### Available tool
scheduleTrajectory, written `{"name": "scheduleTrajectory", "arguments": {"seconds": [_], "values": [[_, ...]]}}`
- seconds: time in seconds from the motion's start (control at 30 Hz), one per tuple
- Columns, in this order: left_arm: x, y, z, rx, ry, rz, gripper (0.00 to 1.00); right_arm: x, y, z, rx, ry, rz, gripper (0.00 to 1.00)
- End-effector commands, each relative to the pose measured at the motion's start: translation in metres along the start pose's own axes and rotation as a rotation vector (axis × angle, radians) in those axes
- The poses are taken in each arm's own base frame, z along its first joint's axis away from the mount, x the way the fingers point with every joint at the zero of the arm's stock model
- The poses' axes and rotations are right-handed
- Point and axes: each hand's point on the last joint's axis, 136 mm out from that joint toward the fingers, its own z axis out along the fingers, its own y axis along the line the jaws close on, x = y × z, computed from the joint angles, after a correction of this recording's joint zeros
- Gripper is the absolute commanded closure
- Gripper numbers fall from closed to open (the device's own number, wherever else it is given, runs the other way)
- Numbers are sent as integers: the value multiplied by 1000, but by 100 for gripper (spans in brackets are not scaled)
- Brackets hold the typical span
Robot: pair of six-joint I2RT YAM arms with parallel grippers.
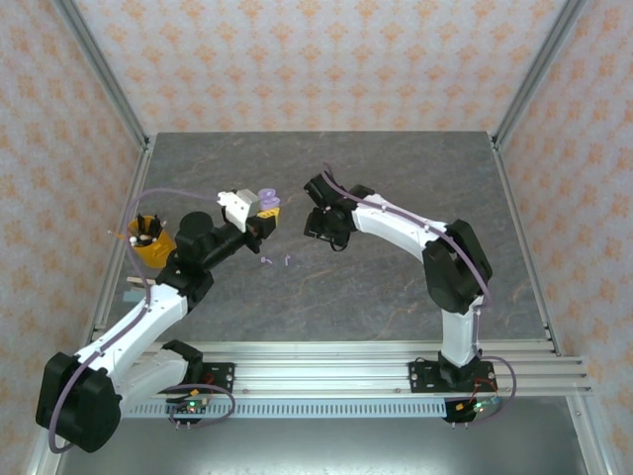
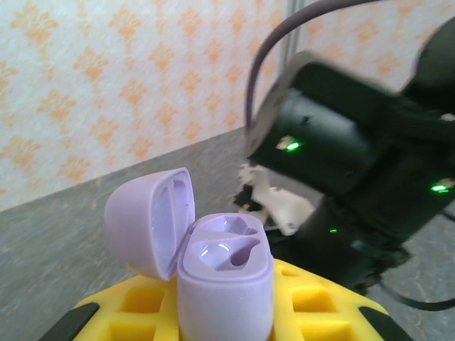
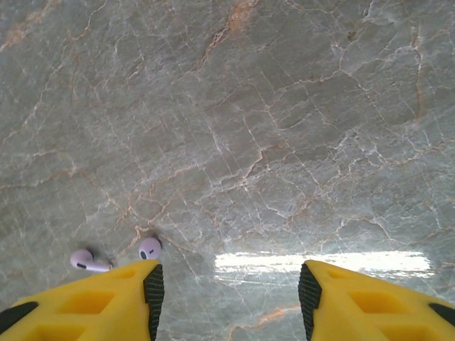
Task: Insert the wireless bluetooth earbuds into the charging case
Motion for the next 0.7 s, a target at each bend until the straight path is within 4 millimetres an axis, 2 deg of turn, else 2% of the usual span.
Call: {"name": "scheduleTrajectory", "arguments": {"seconds": [0.0, 0.13, 0.23, 0.4, 0.53, 0.6, 0.67], "values": [[-26, -14, -9, 74, -140, 33, 100, -5, 10, 3, 24, -35, 37, 46], [-29, -6, -17, 19, -232, -11, 100, 2, 14, 15, 47, -9, 24, 47], [-27, -8, -18, 21, -226, -13, 100, 2, 15, 13, 39, -14, 4, 47], [-17, -14, -16, 38, -154, 18, 100, -18, 9, -16, 16, -85, -44, 47], [-9, -19, -11, 58, -138, 20, 100, -36, 9, -48, -96, -133, -52, 46], [-10, -18, -8, 54, -149, 13, 100, -35, 7, -55, -106, -114, -62, 46], [-13, -15, -7, 36, -176, 3, 100, -32, 5, -51, -85, -95, -57, 47]]}}
